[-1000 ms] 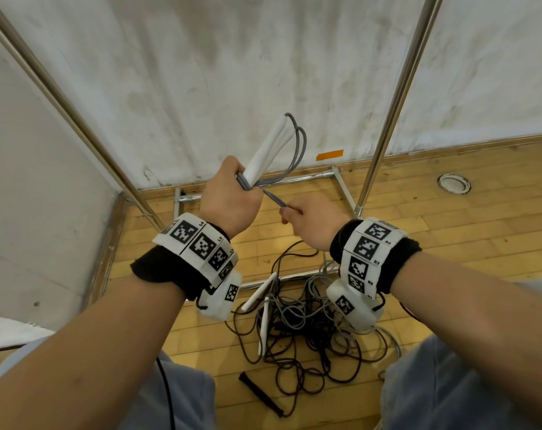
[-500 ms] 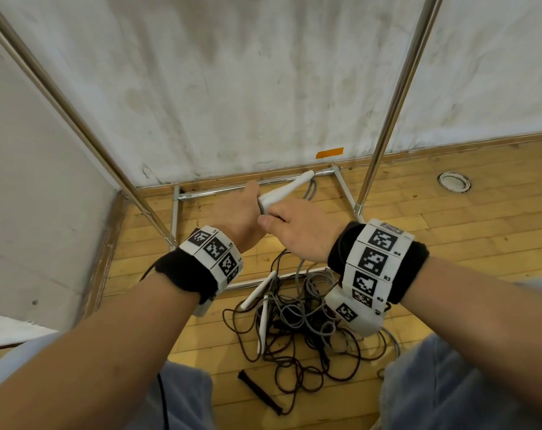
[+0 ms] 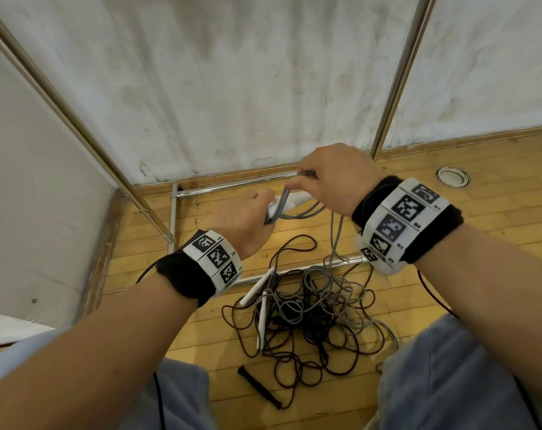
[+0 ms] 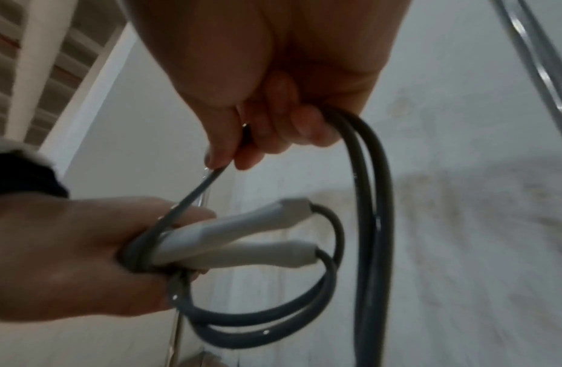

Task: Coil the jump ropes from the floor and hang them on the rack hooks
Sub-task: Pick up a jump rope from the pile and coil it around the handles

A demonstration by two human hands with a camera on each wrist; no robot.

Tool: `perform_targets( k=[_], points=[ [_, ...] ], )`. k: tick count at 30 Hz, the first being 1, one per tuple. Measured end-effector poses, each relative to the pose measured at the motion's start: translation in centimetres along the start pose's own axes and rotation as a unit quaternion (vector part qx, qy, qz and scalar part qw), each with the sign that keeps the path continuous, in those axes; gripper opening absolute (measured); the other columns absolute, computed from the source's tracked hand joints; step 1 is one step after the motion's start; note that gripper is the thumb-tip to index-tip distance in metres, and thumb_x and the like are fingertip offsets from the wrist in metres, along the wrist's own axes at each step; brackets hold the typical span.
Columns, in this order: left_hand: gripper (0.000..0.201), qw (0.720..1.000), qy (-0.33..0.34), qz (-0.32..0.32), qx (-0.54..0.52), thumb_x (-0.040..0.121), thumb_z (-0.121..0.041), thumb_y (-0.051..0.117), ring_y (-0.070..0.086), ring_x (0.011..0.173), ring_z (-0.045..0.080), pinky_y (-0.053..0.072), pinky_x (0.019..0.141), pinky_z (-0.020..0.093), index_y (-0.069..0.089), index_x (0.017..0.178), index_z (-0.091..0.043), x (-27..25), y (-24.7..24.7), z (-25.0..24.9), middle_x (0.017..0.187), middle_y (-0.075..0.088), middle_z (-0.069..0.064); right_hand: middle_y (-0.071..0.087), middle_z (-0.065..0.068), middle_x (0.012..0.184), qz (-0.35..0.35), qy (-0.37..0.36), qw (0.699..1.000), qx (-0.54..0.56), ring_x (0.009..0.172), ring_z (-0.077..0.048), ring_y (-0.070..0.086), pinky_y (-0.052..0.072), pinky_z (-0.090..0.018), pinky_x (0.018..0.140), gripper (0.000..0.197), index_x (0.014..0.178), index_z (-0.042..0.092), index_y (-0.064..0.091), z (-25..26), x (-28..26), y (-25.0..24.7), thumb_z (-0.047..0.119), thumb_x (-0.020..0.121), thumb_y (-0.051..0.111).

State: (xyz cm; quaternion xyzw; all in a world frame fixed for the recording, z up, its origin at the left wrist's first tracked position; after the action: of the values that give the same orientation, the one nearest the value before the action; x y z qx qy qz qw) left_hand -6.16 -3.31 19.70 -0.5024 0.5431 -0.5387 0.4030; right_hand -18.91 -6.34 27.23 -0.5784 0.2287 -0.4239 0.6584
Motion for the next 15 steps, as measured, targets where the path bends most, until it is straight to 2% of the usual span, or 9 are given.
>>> perform_targets(
  k=[2,5,8,9,13,15],
  points=[
    [0.018,1.000,0.022,-0.005,-0.020,0.088,-0.031,0.055,0.047,0.070,0.019,0.024,0.048,0.027,0.045,0.101,-0.024,-0.1,-0.3,-0.3,0.085,0.044,-0.009,0.054,0.005,0.064,-0.003,0.043,0.998,0.036,0.061,-0.013,0.050,0.032,-0.027,0.050,0.042,0.070,0.021,0.061,-1.3,0.2,-0.5,0.062,0.079,0.058],
    [0.017,0.997,0.065,-0.006,-0.051,0.088,-0.028,0.055,0.048,0.072,0.019,0.030,0.054,0.028,0.052,0.105,-0.024,-0.4,-0.7,-1.1,0.085,0.049,-0.010,0.047,0.003,0.057,0.021,0.082,0.988,0.127,0.053,-0.012,0.043,0.030,-0.025,0.050,0.044,0.063,0.016,0.058,-2.4,0.3,-0.3,0.057,0.071,0.069],
    [0.007,0.991,0.105,-0.019,-0.080,0.087,-0.027,0.057,0.047,0.068,0.019,0.033,0.054,0.028,0.051,0.090,-0.026,-0.9,-1.6,-2.1,0.077,0.046,-0.012,0.037,0.001,0.055,0.055,0.079,0.975,0.199,0.048,-0.011,0.033,0.028,-0.023,0.049,0.043,0.066,0.009,0.056,-2.9,0.4,0.1,0.048,0.078,0.068],
    [0.011,0.989,0.114,-0.023,-0.089,0.086,-0.026,0.059,0.046,0.066,0.019,0.033,0.053,0.028,0.048,0.085,-0.027,-1.0,-1.9,-2.3,0.074,0.045,-0.012,0.035,0.000,0.055,0.072,0.075,0.971,0.217,0.047,-0.012,0.031,0.027,-0.024,0.049,0.042,0.067,0.008,0.057,-3.0,0.4,0.3,0.046,0.081,0.065],
    [0.013,0.976,0.123,-0.041,-0.174,0.082,-0.020,0.062,0.045,0.059,0.020,0.035,0.050,0.030,0.050,0.078,-0.023,-1.5,-3.6,-2.7,0.066,0.046,-0.010,0.040,0.000,0.053,0.122,0.075,0.947,0.288,0.049,-0.014,0.035,0.032,-0.026,0.054,0.034,0.065,0.020,0.063,-3.6,0.2,0.8,0.046,0.086,0.058],
    [0.015,0.965,0.117,-0.052,-0.228,0.078,-0.023,0.059,0.047,0.057,0.023,0.040,0.051,0.036,0.046,0.072,-0.028,-1.7,-4.6,-2.9,0.063,0.048,-0.008,0.043,0.001,0.056,0.129,0.085,0.925,0.347,0.050,-0.012,0.038,0.034,-0.024,0.056,0.039,0.071,0.010,0.065,-3.8,0.4,1.3,0.045,0.086,0.056]
  ],
)
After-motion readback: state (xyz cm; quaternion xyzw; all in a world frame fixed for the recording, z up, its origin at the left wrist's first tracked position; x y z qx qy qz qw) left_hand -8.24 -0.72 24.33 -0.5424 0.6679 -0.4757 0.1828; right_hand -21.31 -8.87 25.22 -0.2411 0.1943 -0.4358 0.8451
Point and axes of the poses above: each hand's wrist, its own x-axis towards the middle knuckle, its own y-axis out of the palm, z = x × y, the point moved 7 cm from there along x, towards the middle knuckle
